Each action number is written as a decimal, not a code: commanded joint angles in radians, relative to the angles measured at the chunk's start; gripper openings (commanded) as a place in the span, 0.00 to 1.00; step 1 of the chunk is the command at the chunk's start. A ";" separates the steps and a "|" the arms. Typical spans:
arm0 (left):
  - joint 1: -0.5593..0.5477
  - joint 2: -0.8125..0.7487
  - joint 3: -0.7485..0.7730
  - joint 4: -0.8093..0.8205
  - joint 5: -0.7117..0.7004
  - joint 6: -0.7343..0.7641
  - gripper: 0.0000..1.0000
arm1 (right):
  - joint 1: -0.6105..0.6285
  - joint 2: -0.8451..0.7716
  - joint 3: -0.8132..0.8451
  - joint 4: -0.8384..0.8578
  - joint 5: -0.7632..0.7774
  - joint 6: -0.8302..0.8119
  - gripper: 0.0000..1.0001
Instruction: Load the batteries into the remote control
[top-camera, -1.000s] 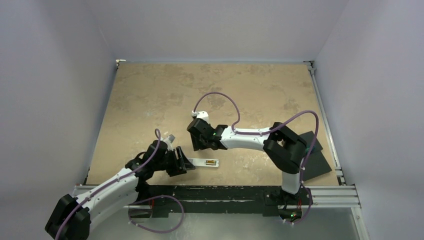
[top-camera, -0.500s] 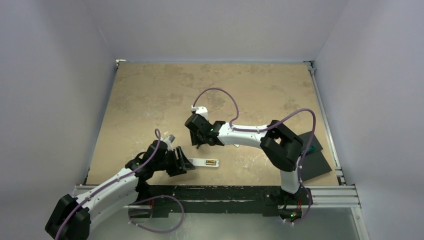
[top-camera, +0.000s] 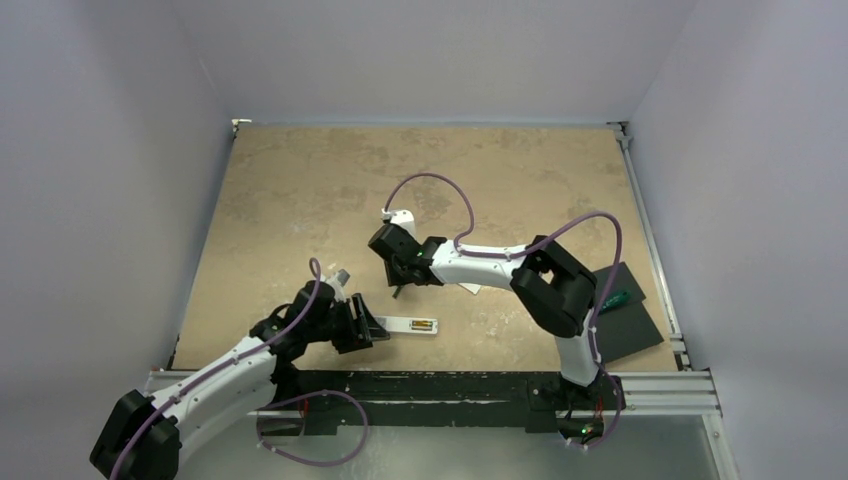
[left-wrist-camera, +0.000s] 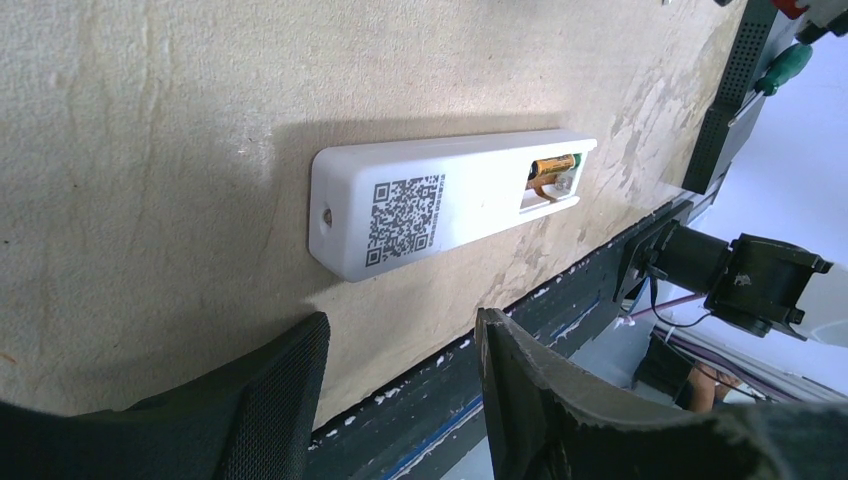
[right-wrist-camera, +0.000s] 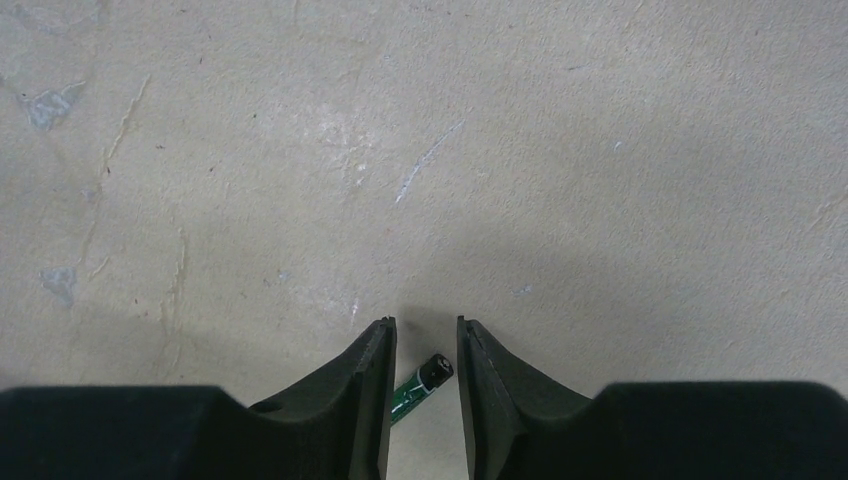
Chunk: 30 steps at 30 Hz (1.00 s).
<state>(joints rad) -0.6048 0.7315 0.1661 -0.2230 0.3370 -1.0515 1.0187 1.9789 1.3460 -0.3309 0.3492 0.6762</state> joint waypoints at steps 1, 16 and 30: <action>-0.005 -0.013 0.027 -0.013 0.003 0.028 0.56 | -0.003 -0.001 0.016 0.000 0.004 -0.021 0.35; -0.006 -0.012 0.022 -0.008 -0.004 0.024 0.56 | -0.003 -0.085 -0.119 0.037 -0.020 -0.008 0.33; -0.006 -0.012 0.026 -0.008 -0.009 0.020 0.56 | -0.003 -0.159 -0.184 0.050 -0.011 0.006 0.34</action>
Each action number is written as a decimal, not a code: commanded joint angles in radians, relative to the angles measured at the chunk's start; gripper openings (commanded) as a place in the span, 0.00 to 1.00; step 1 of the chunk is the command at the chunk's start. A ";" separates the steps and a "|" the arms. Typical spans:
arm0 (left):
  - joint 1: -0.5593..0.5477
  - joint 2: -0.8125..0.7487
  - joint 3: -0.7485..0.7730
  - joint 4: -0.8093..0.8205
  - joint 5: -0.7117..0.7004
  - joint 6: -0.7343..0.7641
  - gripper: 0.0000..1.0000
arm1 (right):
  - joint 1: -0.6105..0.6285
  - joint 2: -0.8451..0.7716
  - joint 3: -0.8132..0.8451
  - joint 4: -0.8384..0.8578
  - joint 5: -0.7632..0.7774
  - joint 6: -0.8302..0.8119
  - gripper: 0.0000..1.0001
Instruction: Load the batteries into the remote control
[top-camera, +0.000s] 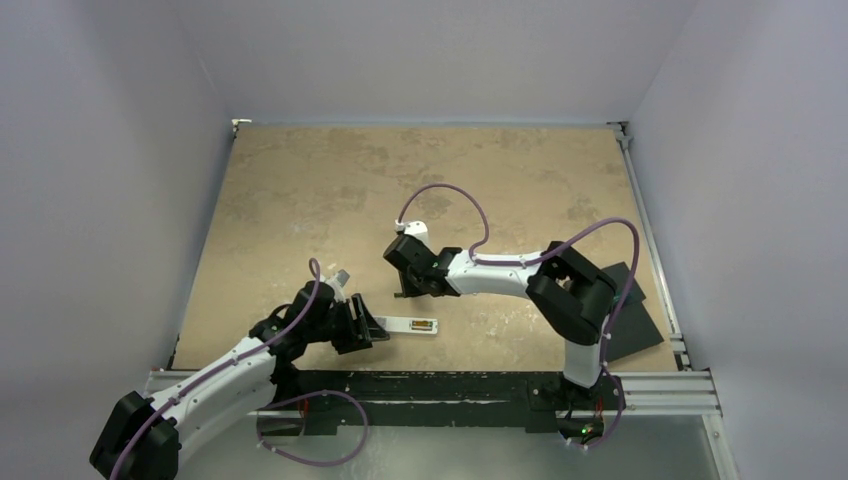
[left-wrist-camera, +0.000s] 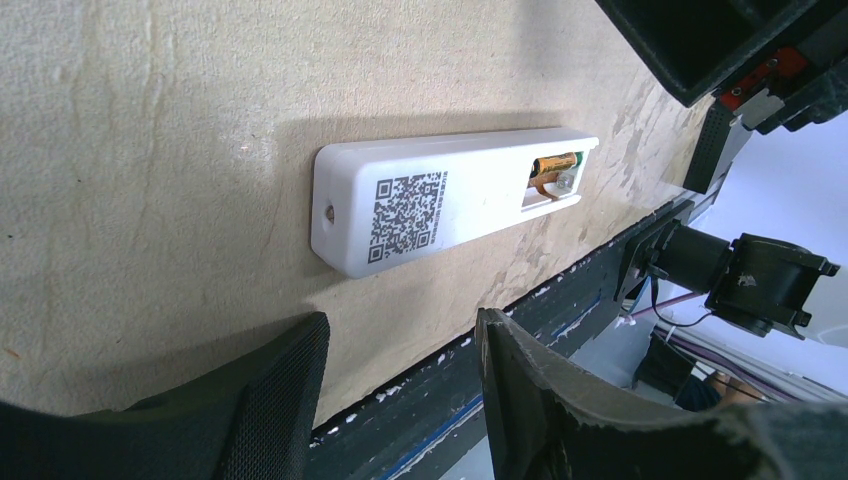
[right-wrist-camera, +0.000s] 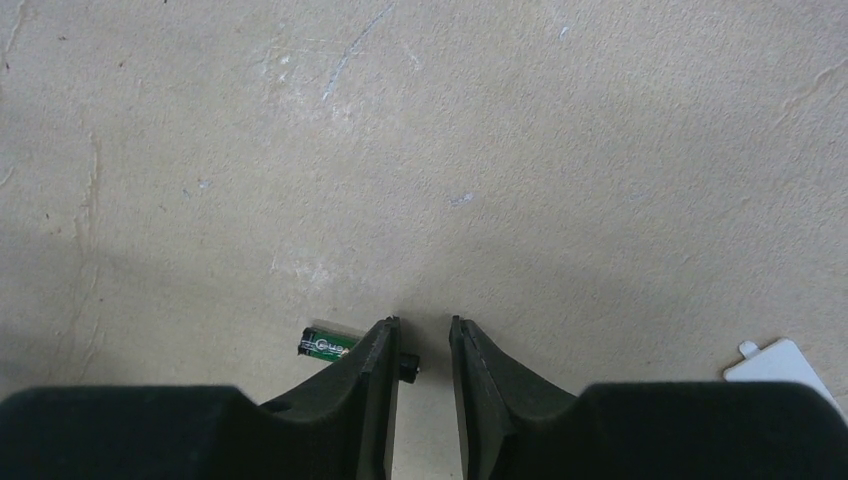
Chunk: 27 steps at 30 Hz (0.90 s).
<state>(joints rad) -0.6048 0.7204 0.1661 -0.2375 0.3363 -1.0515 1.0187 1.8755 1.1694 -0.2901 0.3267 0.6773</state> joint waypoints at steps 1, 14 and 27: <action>-0.006 -0.001 0.025 0.005 -0.007 0.020 0.56 | -0.003 -0.064 -0.006 0.009 0.011 0.000 0.34; -0.005 -0.004 0.029 0.004 -0.006 0.022 0.56 | -0.003 -0.138 0.000 -0.003 -0.042 -0.177 0.42; -0.006 -0.002 0.030 0.001 -0.002 0.026 0.56 | -0.003 -0.108 0.015 -0.004 -0.255 -0.403 0.51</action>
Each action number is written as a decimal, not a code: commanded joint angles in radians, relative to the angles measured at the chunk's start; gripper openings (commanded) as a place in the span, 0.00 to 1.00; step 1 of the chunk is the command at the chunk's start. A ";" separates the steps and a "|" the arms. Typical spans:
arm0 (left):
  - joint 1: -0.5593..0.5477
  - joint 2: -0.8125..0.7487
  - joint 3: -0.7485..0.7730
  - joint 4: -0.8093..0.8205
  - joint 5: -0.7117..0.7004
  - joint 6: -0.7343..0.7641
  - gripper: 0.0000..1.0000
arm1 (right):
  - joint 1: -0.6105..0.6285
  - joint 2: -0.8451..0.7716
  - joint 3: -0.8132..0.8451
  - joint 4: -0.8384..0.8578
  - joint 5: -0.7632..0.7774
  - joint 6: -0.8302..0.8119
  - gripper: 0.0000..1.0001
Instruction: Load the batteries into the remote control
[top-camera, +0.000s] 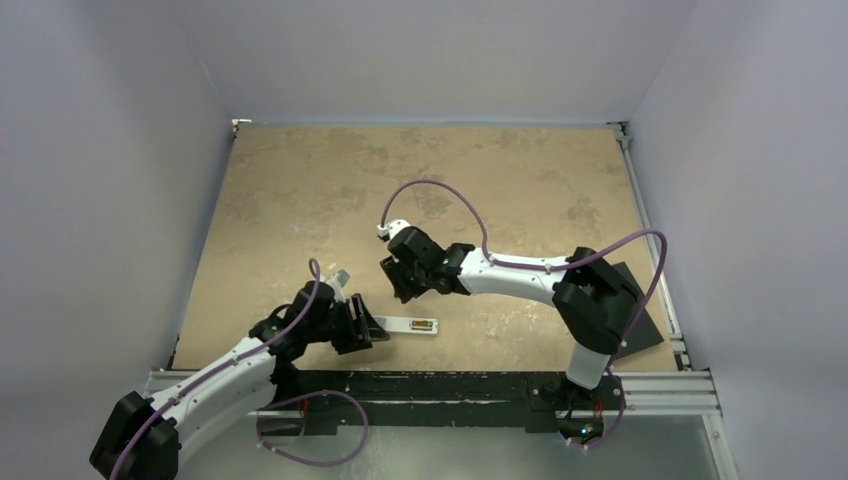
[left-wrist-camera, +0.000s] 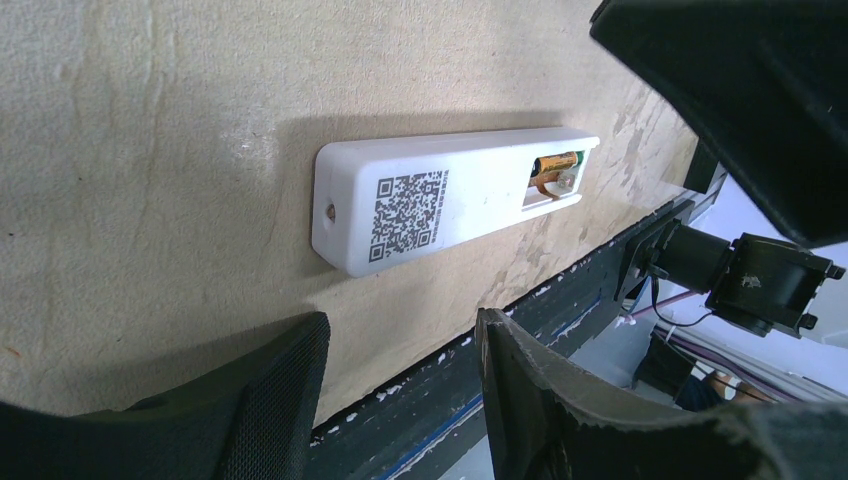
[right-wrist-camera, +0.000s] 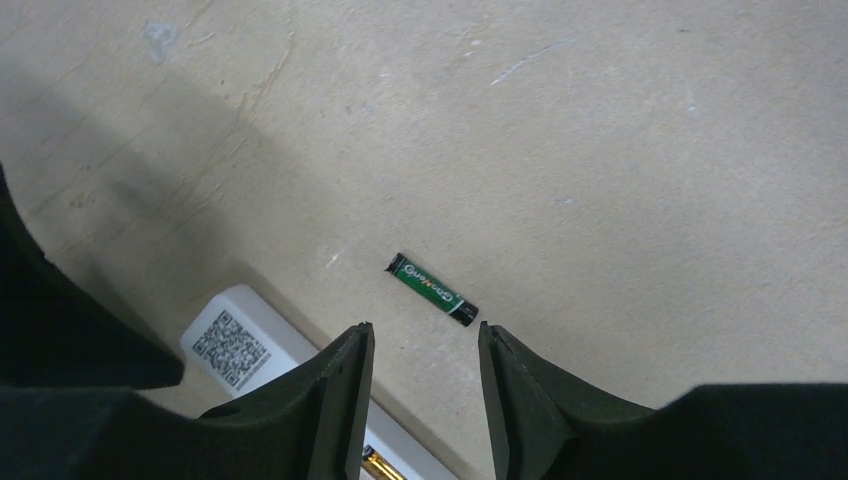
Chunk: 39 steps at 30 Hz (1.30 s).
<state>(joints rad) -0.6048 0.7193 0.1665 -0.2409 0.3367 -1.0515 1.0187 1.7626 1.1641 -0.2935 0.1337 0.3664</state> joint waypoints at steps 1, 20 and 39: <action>-0.005 0.001 0.030 0.006 -0.002 0.026 0.56 | -0.003 0.010 0.026 -0.005 -0.060 -0.100 0.52; -0.005 0.020 0.035 0.008 0.001 0.037 0.56 | -0.003 0.108 0.101 -0.037 -0.047 -0.174 0.59; -0.006 0.023 0.034 0.009 0.001 0.037 0.56 | -0.003 0.146 0.109 -0.045 -0.050 -0.184 0.45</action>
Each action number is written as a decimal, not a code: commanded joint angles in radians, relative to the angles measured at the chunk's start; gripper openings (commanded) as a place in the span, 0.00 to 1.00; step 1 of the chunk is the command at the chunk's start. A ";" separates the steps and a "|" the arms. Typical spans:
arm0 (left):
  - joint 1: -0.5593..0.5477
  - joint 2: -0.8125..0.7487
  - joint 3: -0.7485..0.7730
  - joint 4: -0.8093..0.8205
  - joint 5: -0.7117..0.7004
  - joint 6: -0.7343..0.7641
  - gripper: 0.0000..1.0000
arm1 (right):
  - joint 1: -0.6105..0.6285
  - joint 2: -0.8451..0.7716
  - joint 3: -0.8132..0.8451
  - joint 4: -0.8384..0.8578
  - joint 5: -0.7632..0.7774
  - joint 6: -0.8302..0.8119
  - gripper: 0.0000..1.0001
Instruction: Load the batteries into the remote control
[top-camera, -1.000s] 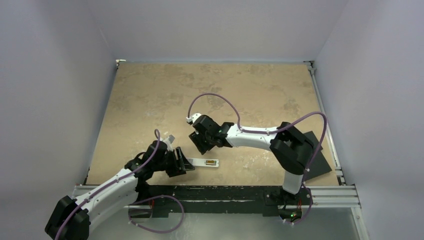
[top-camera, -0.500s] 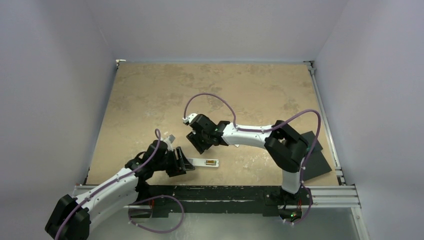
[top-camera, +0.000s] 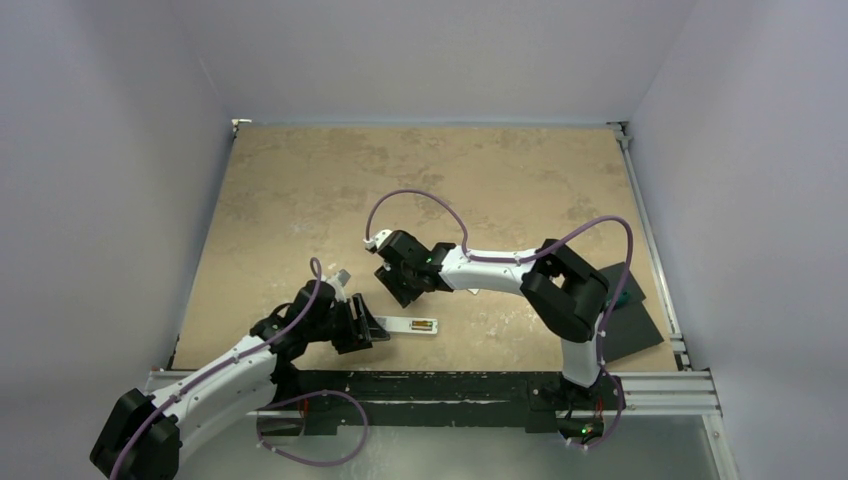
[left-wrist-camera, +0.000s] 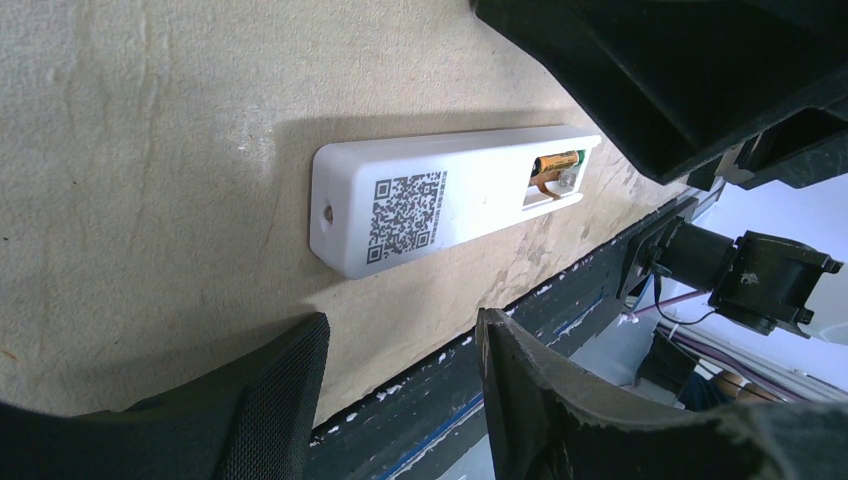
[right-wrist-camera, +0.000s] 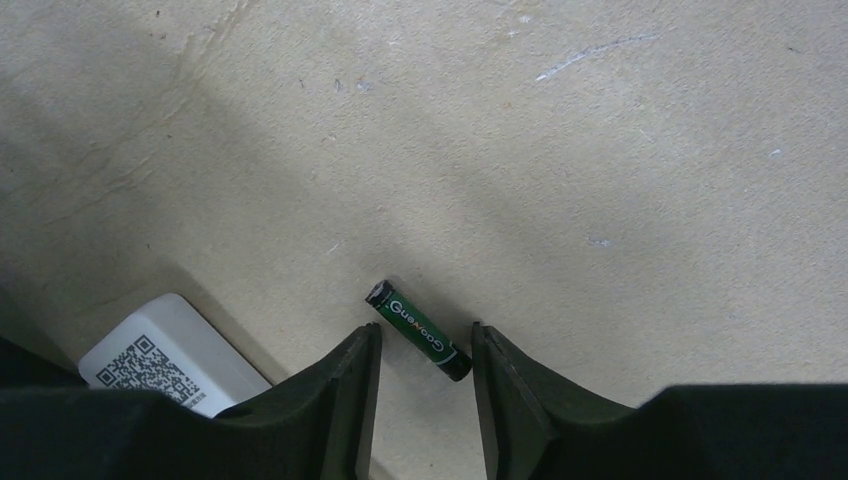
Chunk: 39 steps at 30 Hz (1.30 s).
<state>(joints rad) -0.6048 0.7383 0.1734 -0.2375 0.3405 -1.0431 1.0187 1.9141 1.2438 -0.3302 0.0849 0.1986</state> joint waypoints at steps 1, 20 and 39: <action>-0.006 0.004 0.027 0.006 -0.004 0.028 0.56 | -0.003 -0.006 0.028 -0.014 0.008 -0.016 0.44; -0.006 0.028 0.034 0.032 -0.003 0.019 0.56 | 0.010 -0.048 -0.030 -0.003 0.063 0.026 0.00; -0.005 0.147 0.066 0.117 -0.023 0.011 0.56 | 0.012 -0.304 -0.144 -0.051 0.135 0.118 0.00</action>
<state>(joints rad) -0.6048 0.8474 0.2005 -0.1635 0.3424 -1.0473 1.0229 1.6917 1.1374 -0.3523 0.1928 0.2821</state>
